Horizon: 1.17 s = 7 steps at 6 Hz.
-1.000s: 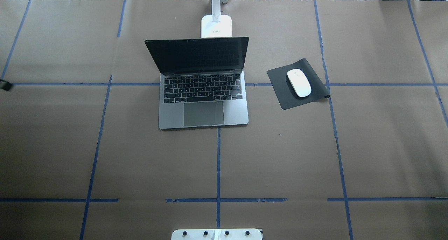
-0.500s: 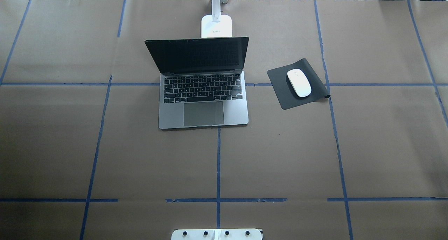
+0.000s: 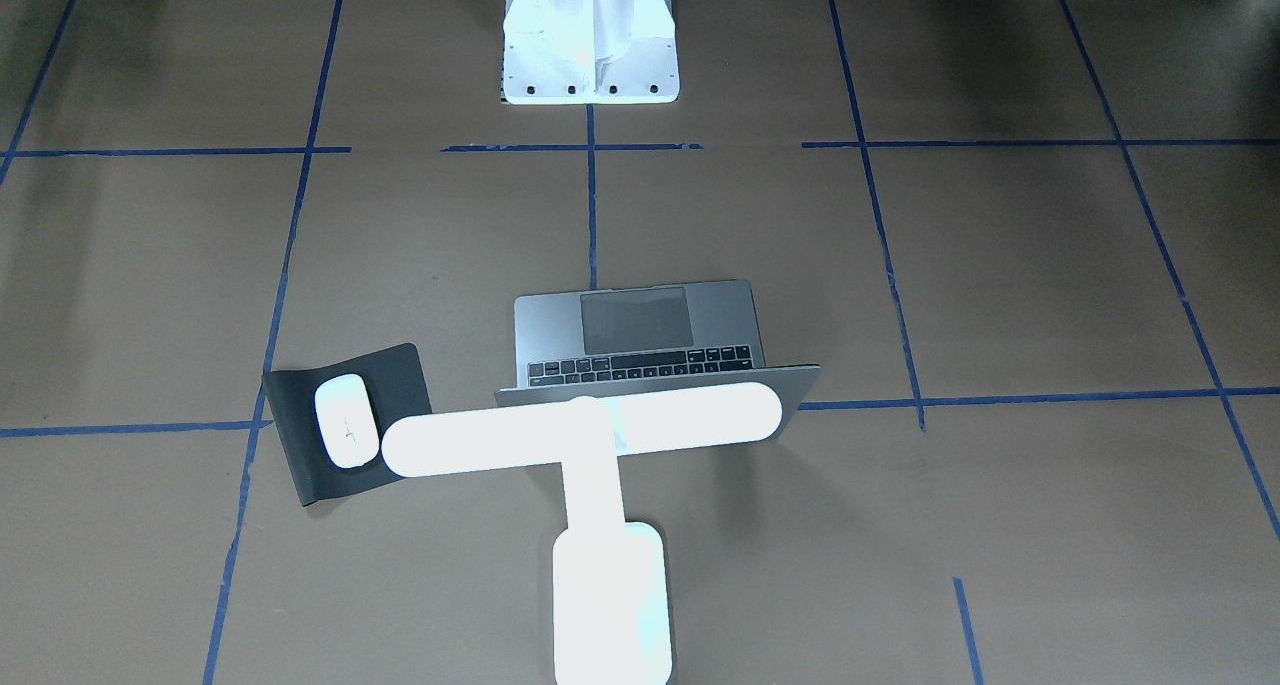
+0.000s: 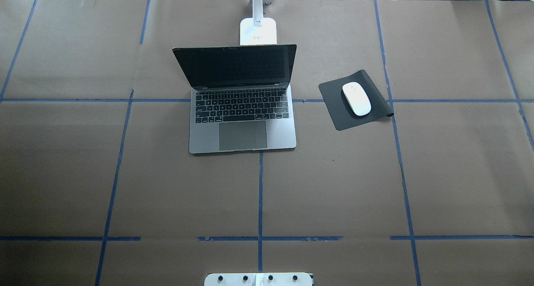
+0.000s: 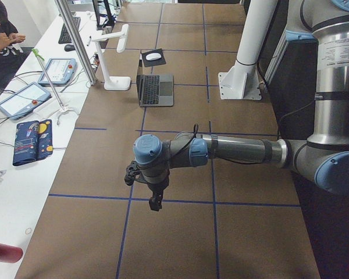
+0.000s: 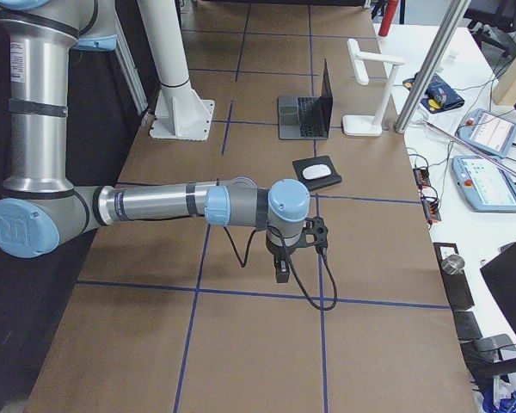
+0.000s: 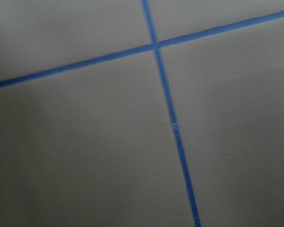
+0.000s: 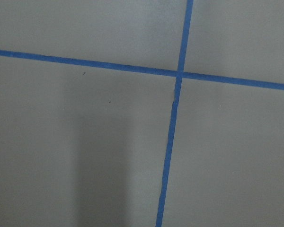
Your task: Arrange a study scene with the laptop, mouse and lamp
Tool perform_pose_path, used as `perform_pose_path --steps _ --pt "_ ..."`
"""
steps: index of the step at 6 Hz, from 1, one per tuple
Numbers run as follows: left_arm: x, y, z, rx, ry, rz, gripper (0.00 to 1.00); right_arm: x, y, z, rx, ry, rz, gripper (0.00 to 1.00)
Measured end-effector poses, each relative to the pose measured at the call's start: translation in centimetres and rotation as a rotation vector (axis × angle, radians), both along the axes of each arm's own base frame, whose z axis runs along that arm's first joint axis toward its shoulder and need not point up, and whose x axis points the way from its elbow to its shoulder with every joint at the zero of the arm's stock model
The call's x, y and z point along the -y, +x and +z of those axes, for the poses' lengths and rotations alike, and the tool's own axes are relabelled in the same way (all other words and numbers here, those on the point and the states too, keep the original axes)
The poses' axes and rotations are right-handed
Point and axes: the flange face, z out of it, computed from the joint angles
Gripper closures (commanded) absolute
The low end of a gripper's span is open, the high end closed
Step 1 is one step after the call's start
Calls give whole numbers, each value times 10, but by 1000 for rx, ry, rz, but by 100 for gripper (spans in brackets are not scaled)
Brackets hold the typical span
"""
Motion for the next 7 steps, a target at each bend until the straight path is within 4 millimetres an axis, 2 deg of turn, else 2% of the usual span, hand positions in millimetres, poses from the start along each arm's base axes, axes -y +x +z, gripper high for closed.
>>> perform_pose_path --steps 2,5,7 --pt "-2 0 4 1 -8 -1 0 6 12 -10 -54 23 16 0" --pt "5 5 -17 -43 48 -5 0 5 12 -9 -67 25 13 0" --pt "-3 6 -6 -53 68 -5 0 6 7 -6 -65 21 1 0"
